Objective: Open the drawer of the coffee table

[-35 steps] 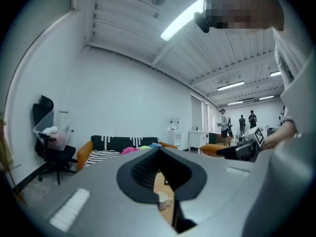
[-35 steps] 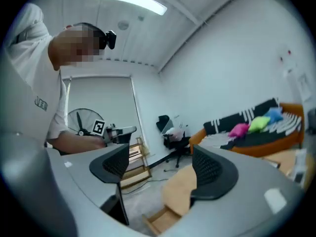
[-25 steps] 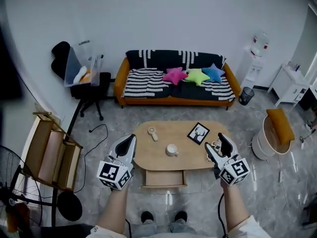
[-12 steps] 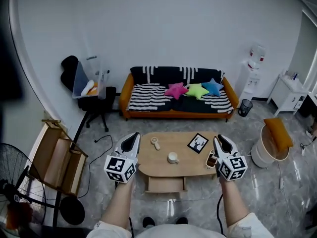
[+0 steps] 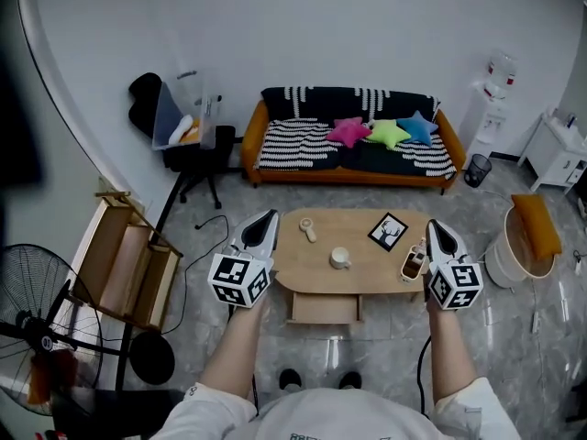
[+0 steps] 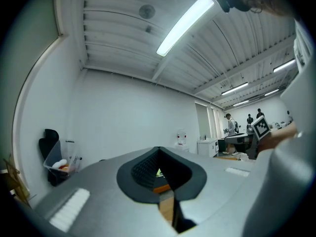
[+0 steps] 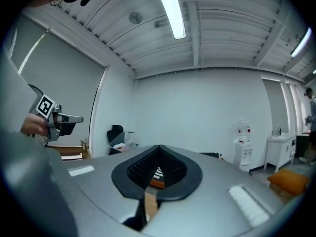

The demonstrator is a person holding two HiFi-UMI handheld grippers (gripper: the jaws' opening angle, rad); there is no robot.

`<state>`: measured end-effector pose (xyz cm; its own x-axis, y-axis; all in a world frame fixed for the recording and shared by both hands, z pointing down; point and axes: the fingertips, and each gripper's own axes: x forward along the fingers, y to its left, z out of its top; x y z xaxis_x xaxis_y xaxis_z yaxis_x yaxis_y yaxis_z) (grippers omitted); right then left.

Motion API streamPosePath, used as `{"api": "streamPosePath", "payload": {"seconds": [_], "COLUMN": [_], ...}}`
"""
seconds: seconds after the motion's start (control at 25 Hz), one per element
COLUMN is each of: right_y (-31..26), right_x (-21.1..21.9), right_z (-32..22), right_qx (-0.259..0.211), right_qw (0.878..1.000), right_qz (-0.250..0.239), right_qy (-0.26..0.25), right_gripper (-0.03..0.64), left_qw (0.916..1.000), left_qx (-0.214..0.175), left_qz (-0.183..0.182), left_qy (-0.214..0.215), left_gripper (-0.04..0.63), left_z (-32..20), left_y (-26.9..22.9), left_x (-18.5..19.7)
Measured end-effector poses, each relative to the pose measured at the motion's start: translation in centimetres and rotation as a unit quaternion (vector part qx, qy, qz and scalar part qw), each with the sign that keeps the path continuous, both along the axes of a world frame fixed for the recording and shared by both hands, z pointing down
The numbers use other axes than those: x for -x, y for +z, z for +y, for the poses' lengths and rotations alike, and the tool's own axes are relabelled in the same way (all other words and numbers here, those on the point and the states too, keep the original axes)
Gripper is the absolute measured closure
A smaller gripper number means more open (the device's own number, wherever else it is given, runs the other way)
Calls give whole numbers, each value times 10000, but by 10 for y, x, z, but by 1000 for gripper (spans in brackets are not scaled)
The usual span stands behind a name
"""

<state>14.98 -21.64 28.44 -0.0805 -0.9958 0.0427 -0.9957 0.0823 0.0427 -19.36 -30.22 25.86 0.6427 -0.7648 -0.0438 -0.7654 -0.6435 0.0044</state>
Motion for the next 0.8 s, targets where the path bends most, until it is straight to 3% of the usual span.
{"api": "streamPosePath", "payload": {"seconds": [0.8], "right_y": [-21], "right_x": [1], "right_z": [3], "right_qx": [-279], "right_qw": [9991], "right_qz": [319], "right_qy": [-11], "right_gripper": [614], "left_qw": [9999], "left_qx": [82], "left_qz": [-100], "left_qy": [-21], "left_gripper": [596], "left_z": [-2], "left_y": [4], "left_x": [3]}}
